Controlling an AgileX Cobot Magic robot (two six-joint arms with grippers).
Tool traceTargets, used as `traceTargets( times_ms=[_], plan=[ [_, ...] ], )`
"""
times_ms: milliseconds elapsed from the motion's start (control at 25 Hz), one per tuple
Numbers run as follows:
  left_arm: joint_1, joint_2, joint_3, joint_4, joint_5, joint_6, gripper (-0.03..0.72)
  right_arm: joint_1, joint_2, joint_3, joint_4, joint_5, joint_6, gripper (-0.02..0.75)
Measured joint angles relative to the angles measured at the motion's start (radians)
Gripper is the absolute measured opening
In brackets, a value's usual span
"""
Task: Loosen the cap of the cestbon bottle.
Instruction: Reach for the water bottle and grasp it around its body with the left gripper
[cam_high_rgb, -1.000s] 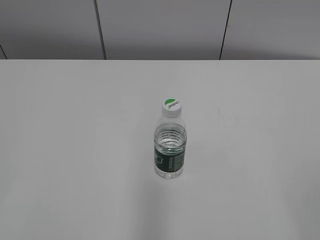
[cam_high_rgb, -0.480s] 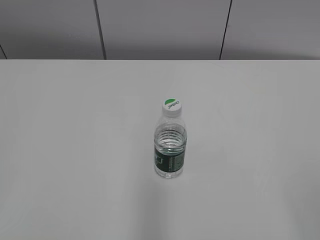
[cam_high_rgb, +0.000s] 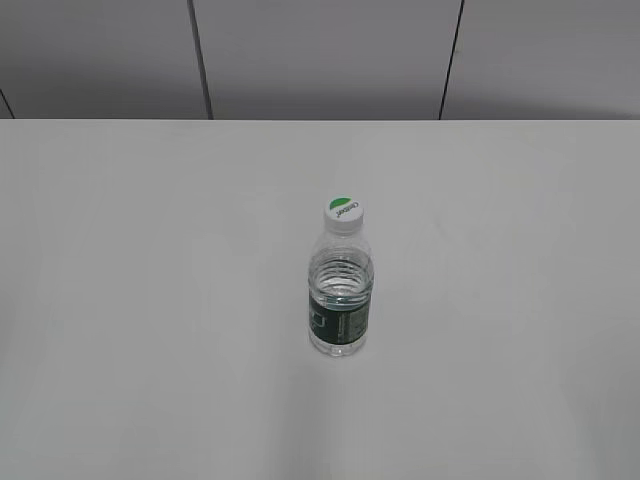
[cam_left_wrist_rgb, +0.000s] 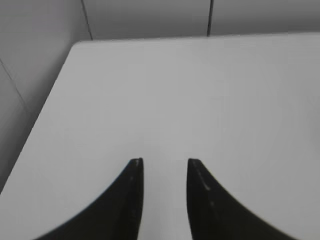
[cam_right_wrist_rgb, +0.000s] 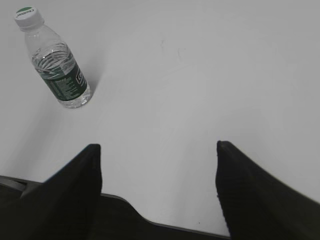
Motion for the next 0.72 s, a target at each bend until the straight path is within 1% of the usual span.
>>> traceTargets(
  times_ms=[120, 240, 400, 480, 600, 720],
  plan=[
    [0.0, 0.084, 0.015, -0.101, -0.302, 0.09, 0.246, 0.0, 0.0, 0.0, 0.0, -0.001, 0.0, 0.543],
    [0.0, 0.226, 0.05, -0.184, -0.541, 0.151, 0.27, 0.0, 0.0, 0.0, 0.0, -0.001, 0.0, 0.543],
    [-0.002, 0.47, 0.085, -0.211, -0.818, 0.167, 0.313, 0.0, 0.0, 0.0, 0.0, -0.001, 0.0, 0.543],
    [-0.022, 0.597, 0.087, -0.224, -0.922, 0.167, 0.323, 0.0, 0.0, 0.0, 0.0, -0.001, 0.0, 0.543],
    [-0.097, 0.812, 0.087, -0.221, -1.049, 0.167, 0.346, 0.0, 0.0, 0.0, 0.0, -0.001, 0.0, 0.543],
    [-0.205, 0.987, 0.088, -0.22, -1.101, 0.146, 0.41, 0.0, 0.0, 0.0, 0.001, -0.001, 0.0, 0.543]
  ],
)
